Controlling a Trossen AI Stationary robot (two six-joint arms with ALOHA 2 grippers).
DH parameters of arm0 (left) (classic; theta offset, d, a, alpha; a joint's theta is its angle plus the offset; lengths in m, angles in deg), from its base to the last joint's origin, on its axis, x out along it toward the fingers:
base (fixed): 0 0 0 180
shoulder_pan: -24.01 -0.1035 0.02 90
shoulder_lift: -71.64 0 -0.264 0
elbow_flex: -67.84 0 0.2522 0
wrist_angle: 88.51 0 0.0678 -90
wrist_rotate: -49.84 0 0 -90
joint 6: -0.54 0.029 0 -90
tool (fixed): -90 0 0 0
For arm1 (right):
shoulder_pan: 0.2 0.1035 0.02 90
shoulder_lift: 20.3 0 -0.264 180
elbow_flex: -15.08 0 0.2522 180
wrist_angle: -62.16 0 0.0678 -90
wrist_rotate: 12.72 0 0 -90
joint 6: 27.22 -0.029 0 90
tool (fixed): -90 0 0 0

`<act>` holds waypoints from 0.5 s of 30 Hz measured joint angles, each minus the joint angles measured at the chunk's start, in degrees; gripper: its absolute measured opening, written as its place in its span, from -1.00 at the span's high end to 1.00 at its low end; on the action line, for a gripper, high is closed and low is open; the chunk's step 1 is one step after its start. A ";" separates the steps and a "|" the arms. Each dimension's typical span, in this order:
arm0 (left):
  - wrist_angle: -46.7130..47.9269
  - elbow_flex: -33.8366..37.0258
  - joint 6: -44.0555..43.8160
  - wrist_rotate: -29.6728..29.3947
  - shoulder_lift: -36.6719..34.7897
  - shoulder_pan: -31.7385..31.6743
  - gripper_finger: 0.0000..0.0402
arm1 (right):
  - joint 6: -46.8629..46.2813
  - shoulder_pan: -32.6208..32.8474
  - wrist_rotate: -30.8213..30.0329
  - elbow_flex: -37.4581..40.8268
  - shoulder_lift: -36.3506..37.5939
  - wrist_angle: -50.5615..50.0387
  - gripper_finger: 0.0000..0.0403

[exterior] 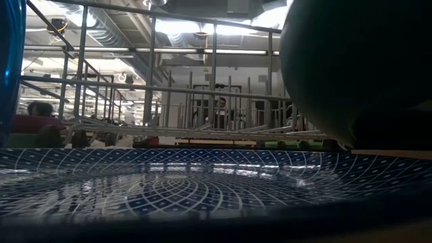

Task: Sort dishes
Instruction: Put the white plate into the dish rack

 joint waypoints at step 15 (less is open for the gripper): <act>3.72 0.07 1.25 0.75 4.46 0.59 0.47 | -0.02 0.00 -0.72 -0.02 0.00 -0.13 0.96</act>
